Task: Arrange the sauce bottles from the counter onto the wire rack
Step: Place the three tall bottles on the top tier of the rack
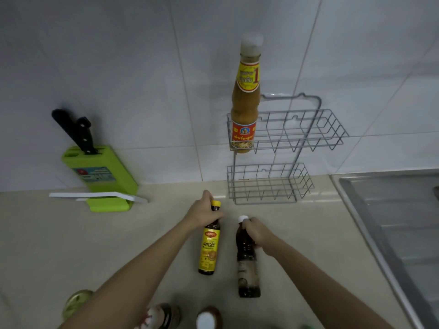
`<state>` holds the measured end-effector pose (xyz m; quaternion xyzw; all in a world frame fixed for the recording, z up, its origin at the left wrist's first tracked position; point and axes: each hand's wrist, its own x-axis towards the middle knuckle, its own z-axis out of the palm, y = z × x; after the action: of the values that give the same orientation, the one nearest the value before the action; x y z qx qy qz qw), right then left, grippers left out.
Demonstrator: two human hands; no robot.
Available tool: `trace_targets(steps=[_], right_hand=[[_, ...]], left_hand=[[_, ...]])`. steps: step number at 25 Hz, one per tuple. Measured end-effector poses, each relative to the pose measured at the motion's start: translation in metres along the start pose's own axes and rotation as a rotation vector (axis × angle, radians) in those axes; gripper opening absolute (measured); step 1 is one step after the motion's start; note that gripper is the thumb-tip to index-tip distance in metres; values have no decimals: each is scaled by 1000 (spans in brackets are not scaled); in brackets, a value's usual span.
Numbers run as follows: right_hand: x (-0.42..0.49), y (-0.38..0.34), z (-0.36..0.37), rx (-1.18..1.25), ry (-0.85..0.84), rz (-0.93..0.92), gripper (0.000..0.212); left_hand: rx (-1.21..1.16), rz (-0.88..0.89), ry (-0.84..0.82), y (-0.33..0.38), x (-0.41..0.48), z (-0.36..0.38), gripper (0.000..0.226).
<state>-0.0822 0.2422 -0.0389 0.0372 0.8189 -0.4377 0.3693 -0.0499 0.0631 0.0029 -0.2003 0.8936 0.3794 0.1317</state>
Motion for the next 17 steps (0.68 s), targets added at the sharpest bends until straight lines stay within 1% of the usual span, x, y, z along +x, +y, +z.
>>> trace_targets(steps=[2, 3, 4, 6, 7, 10, 12, 17], right_hand=[[-9, -2, 0, 106, -7, 11, 27], [-14, -5, 2, 91, -10, -23, 30], [-20, -7, 4, 14, 3, -92, 32], [-32, -12, 5, -157, 38, -249, 30], [-41, -16, 0, -175, 51, -308, 28], [-67, -28, -31, -72, 105, -471, 21], [-84, -39, -55, -27, 168, -568, 25], [-142, -94, -122, 165, 370, -811, 26]], left_hand=[[24, 84, -9, 6, -12, -9, 35], [48, 117, -3, 8, -19, -12, 30], [72, 143, 3, 10, -26, -16, 26], [112, 191, 1, 14, -40, -22, 25], [144, 221, 4, 16, -48, -26, 25], [262, 314, 83, 36, -71, -42, 32], [295, 361, 125, 59, -83, -57, 36], [345, 545, 168, 149, -113, -106, 35]])
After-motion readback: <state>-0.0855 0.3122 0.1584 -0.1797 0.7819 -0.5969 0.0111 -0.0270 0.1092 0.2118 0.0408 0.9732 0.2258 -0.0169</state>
